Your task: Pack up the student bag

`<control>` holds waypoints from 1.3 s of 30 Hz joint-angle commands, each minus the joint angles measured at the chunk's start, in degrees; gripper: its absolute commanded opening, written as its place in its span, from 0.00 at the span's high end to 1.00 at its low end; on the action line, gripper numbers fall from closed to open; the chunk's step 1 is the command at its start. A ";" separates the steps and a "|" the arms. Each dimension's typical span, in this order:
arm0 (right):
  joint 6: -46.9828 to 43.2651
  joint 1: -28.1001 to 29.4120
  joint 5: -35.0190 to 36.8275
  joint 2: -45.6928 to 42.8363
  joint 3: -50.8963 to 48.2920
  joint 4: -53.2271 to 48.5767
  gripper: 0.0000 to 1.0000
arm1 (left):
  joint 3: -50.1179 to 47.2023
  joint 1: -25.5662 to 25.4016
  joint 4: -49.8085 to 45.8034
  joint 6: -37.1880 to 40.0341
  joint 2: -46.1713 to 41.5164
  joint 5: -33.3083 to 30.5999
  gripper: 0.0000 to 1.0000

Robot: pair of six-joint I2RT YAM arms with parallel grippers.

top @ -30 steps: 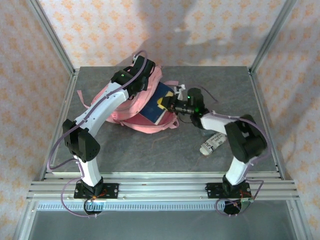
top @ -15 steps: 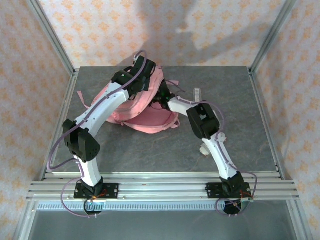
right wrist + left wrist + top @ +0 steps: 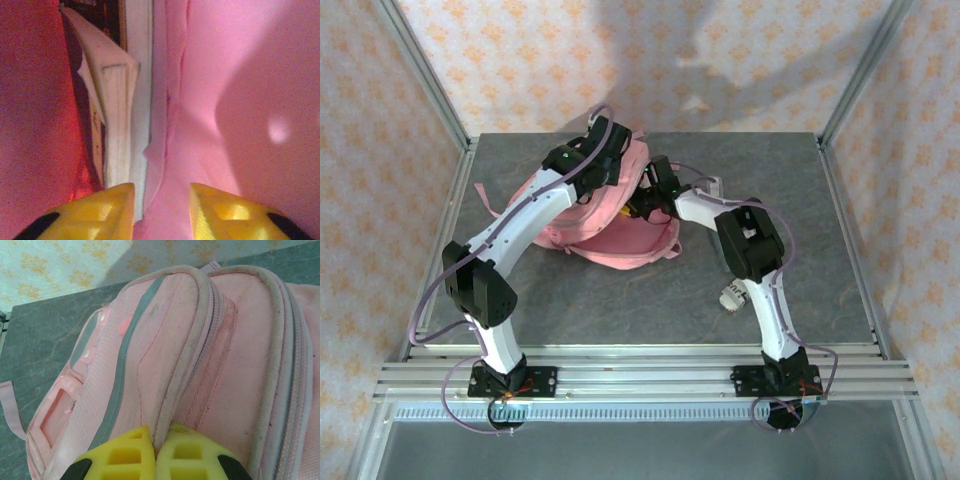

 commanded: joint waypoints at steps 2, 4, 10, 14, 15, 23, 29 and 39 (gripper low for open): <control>0.90 0.34 0.48 2.64 3.06 1.72 0.90 | 0.59 -0.15 5.21 -1.78 -3.74 -1.42 1.00; 2.22 0.57 -0.14 5.47 6.84 2.70 0.97 | 0.59 -0.16 5.34 -2.24 -3.69 -0.74 1.00; 4.58 1.31 -1.59 15.42 22.95 -0.20 0.99 | 0.00 -0.23 5.42 -3.68 -3.49 -0.27 1.00; -0.13 1.18 -0.41 10.01 17.15 -2.42 0.92 | -2.93 -0.19 7.13 -5.50 -3.70 -1.36 1.00; -1.80 1.07 0.61 6.54 12.57 -2.24 0.87 | -3.90 -0.12 7.95 -6.26 -3.83 -1.43 1.00; -10.87 -2.66 6.41 -22.79 -26.47 3.08 0.68 | -12.29 0.07 18.83 -19.86 -5.11 4.86 1.00; -18.58 -2.99 17.08 -38.12 -41.04 -4.80 0.65 | -15.34 0.05 27.08 -30.50 -4.01 6.51 1.00; -22.33 5.56 24.79 -45.45 -49.18 -0.70 0.65 | -6.08 -0.48 26.46 -38.90 3.83 1.63 1.00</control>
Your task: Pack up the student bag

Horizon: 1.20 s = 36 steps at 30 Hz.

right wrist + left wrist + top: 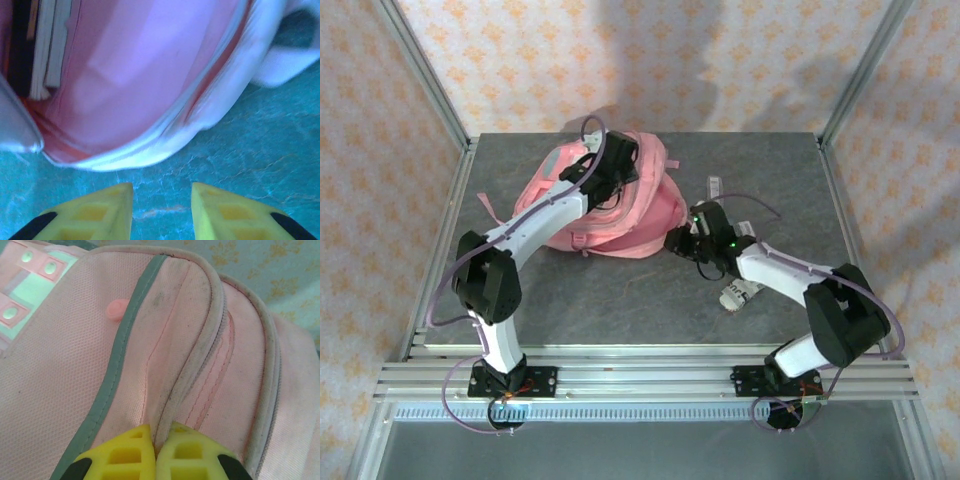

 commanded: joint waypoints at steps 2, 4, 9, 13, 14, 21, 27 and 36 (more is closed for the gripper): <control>-3.66 7.67 3.60 4.57 1.99 2.96 0.65 | 6.80 -0.06 5.42 -6.01 2.47 -6.51 1.00; -3.98 10.78 3.98 7.50 4.01 3.10 0.65 | 11.45 -0.01 2.89 -5.54 5.81 -5.82 0.83; -1.96 13.84 3.22 11.09 4.51 5.78 0.65 | 13.24 -0.06 -2.49 -3.72 5.49 -0.75 0.39; -2.93 15.33 2.66 10.89 3.73 6.89 0.64 | -10.15 -0.06 8.62 -3.89 -10.64 1.73 0.33; -3.61 15.82 2.81 10.80 3.73 6.85 0.64 | -16.00 -0.06 11.38 -4.46 -14.80 1.69 0.30; -5.44 17.29 2.68 11.63 4.84 7.80 0.61 | -52.53 2.03 21.47 -12.56 -38.88 0.92 0.16; -4.74 17.30 1.87 11.42 4.98 9.73 0.60 | -71.09 4.77 34.88 -19.77 -44.77 3.48 0.12; -4.77 17.30 3.50 8.97 2.28 9.99 0.59 | -77.36 6.96 56.23 -20.47 -35.11 2.19 0.10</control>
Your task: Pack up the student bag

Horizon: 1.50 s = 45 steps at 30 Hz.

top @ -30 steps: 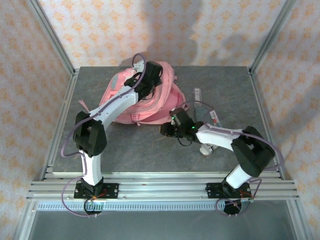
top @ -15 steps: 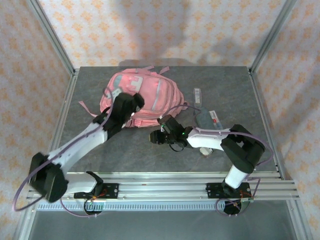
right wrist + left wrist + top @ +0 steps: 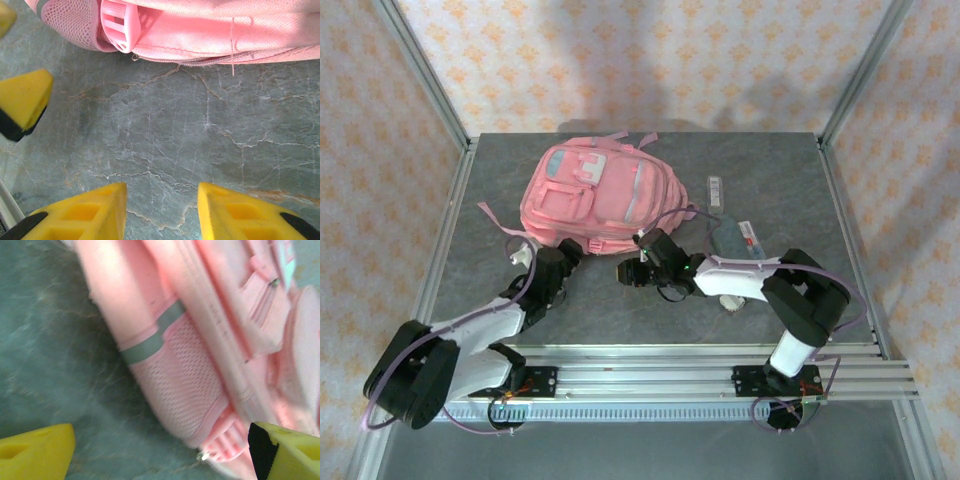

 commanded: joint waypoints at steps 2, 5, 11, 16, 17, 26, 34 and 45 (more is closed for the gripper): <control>-0.24 -0.08 1.80 -2.18 -1.24 1.74 0.59 | 1.03 1.06 14.95 -0.18 6.96 0.01 0.11; -0.20 -0.03 1.82 -2.60 -1.53 2.02 0.59 | 3.01 1.94 17.84 -0.11 13.07 0.98 0.14; -0.56 -0.06 2.80 -3.41 -2.32 1.50 0.59 | 6.55 4.32 20.69 -0.66 21.49 4.04 0.37; -1.29 -0.01 4.80 -2.52 -3.27 2.12 0.60 | 10.15 5.34 16.21 -0.77 19.25 8.48 0.98; -1.52 -0.04 4.99 -2.19 -3.39 2.45 0.60 | 10.78 5.27 14.69 -0.80 17.78 9.27 1.00; -5.82 1.27 5.41 -0.33 -1.97 10.05 0.58 | 18.67 4.10 -4.75 -2.86 2.79 12.50 1.00; -8.61 1.71 9.24 1.39 1.88 16.91 0.53 | 21.33 2.72 -7.24 -4.52 0.84 13.17 1.00; -9.64 2.04 16.92 6.56 8.56 18.45 0.47 | 22.51 1.76 -4.25 -6.96 2.31 16.12 1.00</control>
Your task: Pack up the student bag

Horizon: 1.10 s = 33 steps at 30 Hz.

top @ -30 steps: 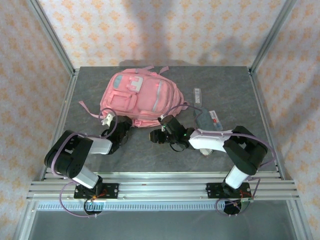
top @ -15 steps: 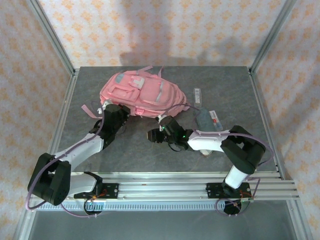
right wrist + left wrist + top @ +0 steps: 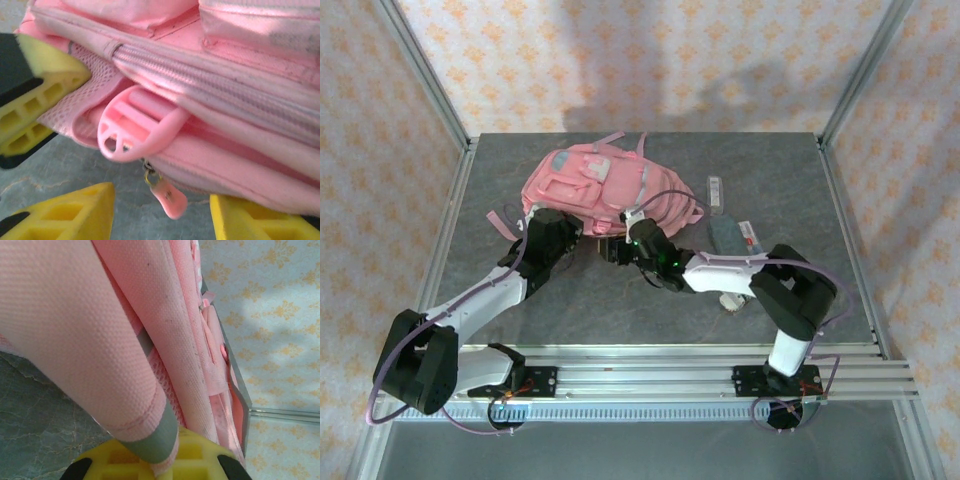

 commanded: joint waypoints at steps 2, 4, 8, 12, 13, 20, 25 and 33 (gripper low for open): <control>-1.73 0.47 4.09 2.90 3.98 2.36 0.47 | 3.97 -1.57 6.43 -1.91 -0.73 3.72 1.00; -1.67 0.48 3.95 4.19 5.14 2.31 0.47 | 4.28 -1.65 6.51 -1.94 -0.89 3.89 1.00; -2.17 0.40 6.33 6.07 7.41 1.28 0.52 | 4.68 -1.58 6.35 -2.11 -1.44 4.01 1.00; -2.81 0.40 10.65 7.94 9.29 -1.47 0.84 | 4.67 -1.62 6.34 -2.23 -1.83 3.13 1.00; -2.60 0.46 11.70 8.32 9.80 -2.69 0.92 | 4.64 -1.57 6.29 -2.12 -1.84 2.91 1.00; -0.73 -0.43 13.61 3.85 4.70 -7.11 1.00 | 4.32 0.27 3.22 0.40 -1.73 0.73 1.00; 0.82 -2.86 12.80 -3.14 -3.11 -9.77 1.00 | 1.85 2.85 3.69 0.93 -1.81 1.26 1.00; -0.50 -8.95 14.38 -10.84 -13.69 -14.59 1.00 | 2.15 4.82 0.53 5.64 -1.71 1.20 1.00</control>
